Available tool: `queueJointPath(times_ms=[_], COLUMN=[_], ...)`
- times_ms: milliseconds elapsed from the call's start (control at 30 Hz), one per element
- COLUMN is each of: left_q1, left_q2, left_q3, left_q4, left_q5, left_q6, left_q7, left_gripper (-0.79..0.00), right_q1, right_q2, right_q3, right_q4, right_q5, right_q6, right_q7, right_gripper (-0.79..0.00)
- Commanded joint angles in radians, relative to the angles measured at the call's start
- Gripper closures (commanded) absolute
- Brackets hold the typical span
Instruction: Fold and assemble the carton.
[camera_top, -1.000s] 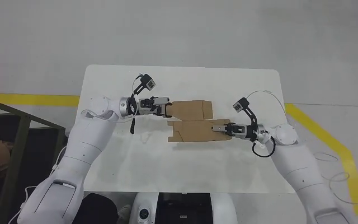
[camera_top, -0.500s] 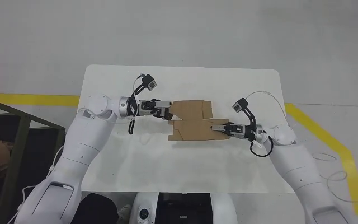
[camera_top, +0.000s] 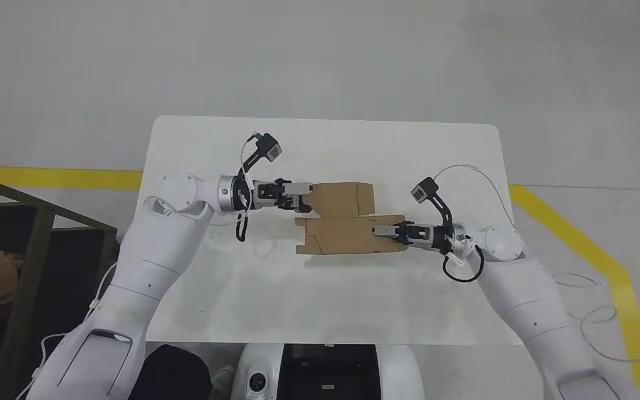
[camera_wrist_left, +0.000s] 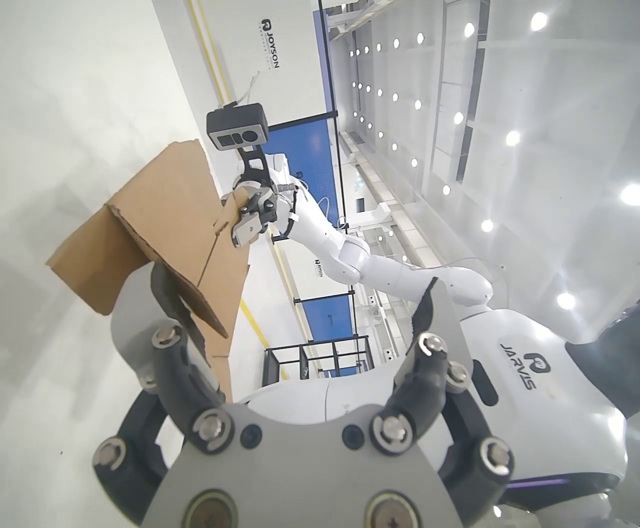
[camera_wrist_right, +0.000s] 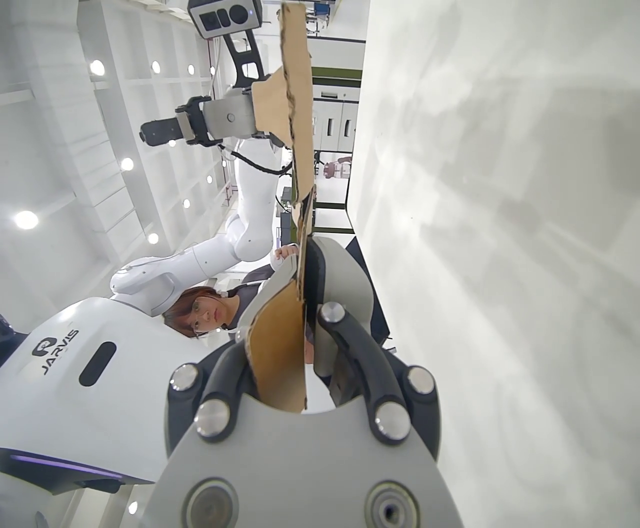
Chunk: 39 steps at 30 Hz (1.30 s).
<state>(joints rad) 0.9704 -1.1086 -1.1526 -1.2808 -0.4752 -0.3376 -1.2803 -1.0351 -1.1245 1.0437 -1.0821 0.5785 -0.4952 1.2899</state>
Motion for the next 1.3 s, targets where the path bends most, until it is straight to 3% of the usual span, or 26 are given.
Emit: queueJointPath(times_ms=[0, 400, 467, 500, 533, 700, 867, 1067, 1267], left_q1=[-0.003, -0.019, -0.019, -0.021, -0.022, -0.027, -0.033, -0.037, -0.034], left_q2=[-0.002, -0.001, 0.000, 0.000, 0.001, 0.001, 0.002, 0.004, 0.007], left_q3=[0.011, 0.026, 0.027, 0.028, 0.030, 0.039, 0.046, 0.050, 0.054], left_q4=[0.006, 0.030, 0.030, 0.030, 0.031, 0.034, 0.040, 0.049, 0.048], left_q5=[0.003, 0.092, 0.104, 0.118, 0.131, 0.163, 0.182, 0.208, 0.247], left_q6=[-0.005, -0.039, -0.037, -0.035, -0.032, -0.022, -0.011, -0.002, -0.001], left_q7=[0.008, 0.060, 0.066, 0.070, 0.075, 0.093, 0.100, 0.115, 0.133], left_gripper=[-0.785, -0.785, -0.696, -0.588, -0.529, -0.536, -0.443, -0.437, -0.360], right_q1=[0.000, -0.006, -0.007, -0.007, -0.007, -0.009, -0.012, -0.016, -0.017], right_q2=[-0.001, -0.001, -0.001, -0.001, -0.001, 0.000, 0.002, 0.004, 0.004], right_q3=[-0.001, 0.003, 0.003, 0.004, 0.005, 0.008, 0.015, 0.019, 0.022], right_q4=[-0.002, -0.007, -0.009, -0.009, -0.010, -0.014, -0.015, -0.022, -0.025], right_q5=[0.002, 0.000, -0.003, -0.003, -0.006, -0.011, -0.013, -0.018, -0.019], right_q6=[-0.001, -0.001, 0.000, 0.000, -0.001, -0.001, -0.002, 0.001, 0.002], right_q7=[0.000, -0.003, -0.002, -0.002, -0.002, -0.004, -0.002, -0.001, -0.004], right_gripper=[0.000, 0.000, 0.000, 0.000, 0.000, 0.000, 0.000, 0.000, 0.000])
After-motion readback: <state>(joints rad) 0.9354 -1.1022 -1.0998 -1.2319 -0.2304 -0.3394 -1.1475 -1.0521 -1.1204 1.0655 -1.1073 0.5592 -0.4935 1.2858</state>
